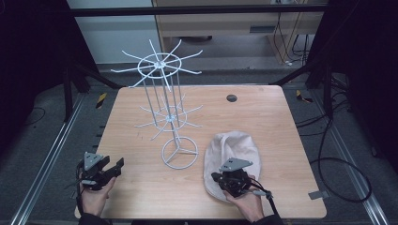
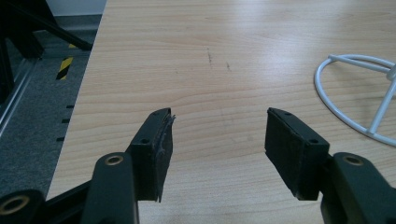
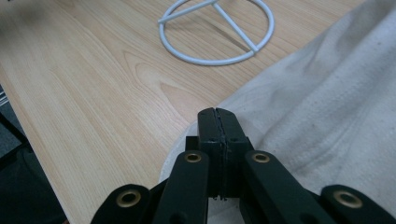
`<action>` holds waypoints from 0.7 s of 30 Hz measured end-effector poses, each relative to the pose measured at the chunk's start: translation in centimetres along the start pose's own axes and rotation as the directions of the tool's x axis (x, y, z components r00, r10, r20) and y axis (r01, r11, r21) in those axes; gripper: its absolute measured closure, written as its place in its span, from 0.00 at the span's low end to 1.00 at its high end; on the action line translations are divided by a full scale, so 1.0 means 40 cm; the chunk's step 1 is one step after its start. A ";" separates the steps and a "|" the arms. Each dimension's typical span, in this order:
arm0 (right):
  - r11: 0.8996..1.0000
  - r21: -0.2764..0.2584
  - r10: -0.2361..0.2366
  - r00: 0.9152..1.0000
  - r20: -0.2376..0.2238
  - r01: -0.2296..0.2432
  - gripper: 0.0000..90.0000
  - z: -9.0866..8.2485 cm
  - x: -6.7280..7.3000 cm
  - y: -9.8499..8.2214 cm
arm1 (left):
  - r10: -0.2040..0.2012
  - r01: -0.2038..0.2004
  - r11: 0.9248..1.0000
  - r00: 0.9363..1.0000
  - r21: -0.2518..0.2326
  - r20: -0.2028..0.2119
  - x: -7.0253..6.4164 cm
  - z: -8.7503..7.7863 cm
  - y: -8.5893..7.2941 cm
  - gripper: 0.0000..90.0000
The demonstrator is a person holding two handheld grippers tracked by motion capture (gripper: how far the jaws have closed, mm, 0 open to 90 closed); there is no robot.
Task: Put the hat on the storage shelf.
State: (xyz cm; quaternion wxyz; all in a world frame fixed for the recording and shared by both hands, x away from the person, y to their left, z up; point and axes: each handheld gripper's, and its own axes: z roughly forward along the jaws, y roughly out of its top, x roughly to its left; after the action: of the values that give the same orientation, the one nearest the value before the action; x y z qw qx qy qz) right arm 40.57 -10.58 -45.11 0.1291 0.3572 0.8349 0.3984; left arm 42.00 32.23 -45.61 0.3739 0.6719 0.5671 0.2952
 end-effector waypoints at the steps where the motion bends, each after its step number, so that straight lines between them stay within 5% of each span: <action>1: 1.000 0.003 0.004 1.000 0.001 -0.004 1.00 -0.002 -0.002 -0.002 | 0.001 -0.001 1.000 1.000 0.000 0.000 0.000 0.000 0.000 0.46; 21: 0.998 0.034 0.047 0.998 0.049 -0.049 1.00 -0.048 -0.049 -0.047 | 0.001 0.000 1.000 1.000 0.007 -0.005 0.001 0.001 -0.001 0.44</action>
State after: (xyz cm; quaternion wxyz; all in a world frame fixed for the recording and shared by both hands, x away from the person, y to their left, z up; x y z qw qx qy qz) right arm 40.10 -13.86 -45.43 0.1335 0.3887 0.8296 0.3780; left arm 42.02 32.27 -45.64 0.3700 0.6725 0.5690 0.2952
